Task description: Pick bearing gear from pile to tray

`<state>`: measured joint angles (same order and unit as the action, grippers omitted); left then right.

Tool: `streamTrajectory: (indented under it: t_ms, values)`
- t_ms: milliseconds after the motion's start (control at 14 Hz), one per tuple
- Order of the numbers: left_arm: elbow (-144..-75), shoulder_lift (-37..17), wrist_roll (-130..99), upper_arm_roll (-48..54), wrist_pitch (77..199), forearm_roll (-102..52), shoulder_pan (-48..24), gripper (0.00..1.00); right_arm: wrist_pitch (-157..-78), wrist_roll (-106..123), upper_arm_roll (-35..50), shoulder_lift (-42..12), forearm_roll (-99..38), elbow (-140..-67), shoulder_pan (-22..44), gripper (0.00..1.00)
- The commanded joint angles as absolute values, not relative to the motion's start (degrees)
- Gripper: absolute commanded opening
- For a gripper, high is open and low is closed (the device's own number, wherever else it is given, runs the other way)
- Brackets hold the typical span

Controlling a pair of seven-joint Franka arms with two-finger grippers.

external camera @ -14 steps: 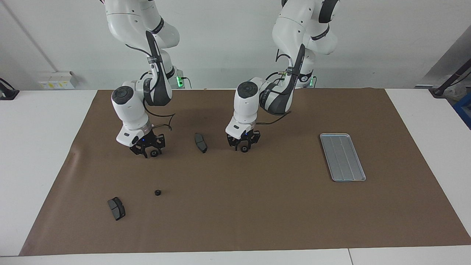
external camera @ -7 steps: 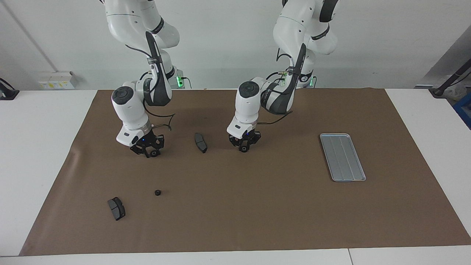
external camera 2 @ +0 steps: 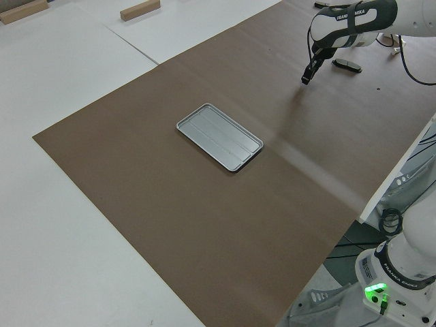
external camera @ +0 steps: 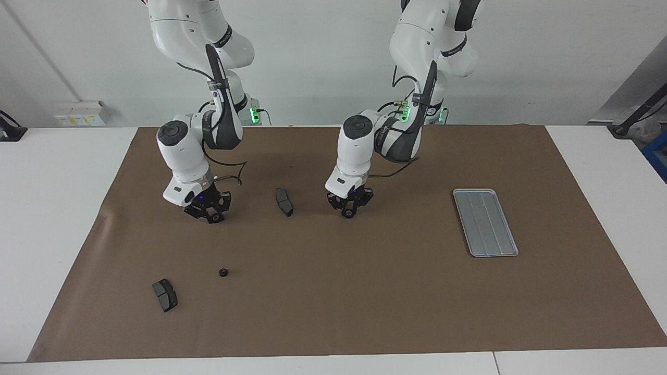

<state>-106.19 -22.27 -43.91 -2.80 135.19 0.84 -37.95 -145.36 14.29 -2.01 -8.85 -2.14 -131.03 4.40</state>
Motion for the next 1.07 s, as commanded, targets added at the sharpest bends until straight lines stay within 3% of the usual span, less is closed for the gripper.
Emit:
streamTrajectory:
  t_ms: [0,215,358,788,1003]
  values:
    - [-105.82,-16.63,-40.8,-1.94,131.23,0.01,-29.3,0.0,-134.61,8.64,-1.06,-6.77,-3.6,-123.96,4.39,0.0]
    - [-105.99,-12.76,-29.49,-2.19,124.65,-2.9,-21.91,0.0,-124.04,0.12,-0.88,-7.29,-3.6,-113.76,7.1,0.0]
    - [-106.52,-11.69,-20.96,-2.29,121.48,-2.99,-16.72,0.0,-121.82,-6.47,-0.88,-8.08,-3.6,-109.97,10.18,0.0]
    - [-116.35,-7.83,10.78,-2.55,125.49,-2.99,-2.3,0.0,-128.57,-33.18,-0.88,-12.21,-3.69,-107.93,24.15,0.0]
    - [-122.41,-6.86,12.66,-2.55,132.69,-2.99,-0.79,0.01,-132.87,-41.98,-0.88,-14.58,-3.69,-107.4,28.64,0.0]
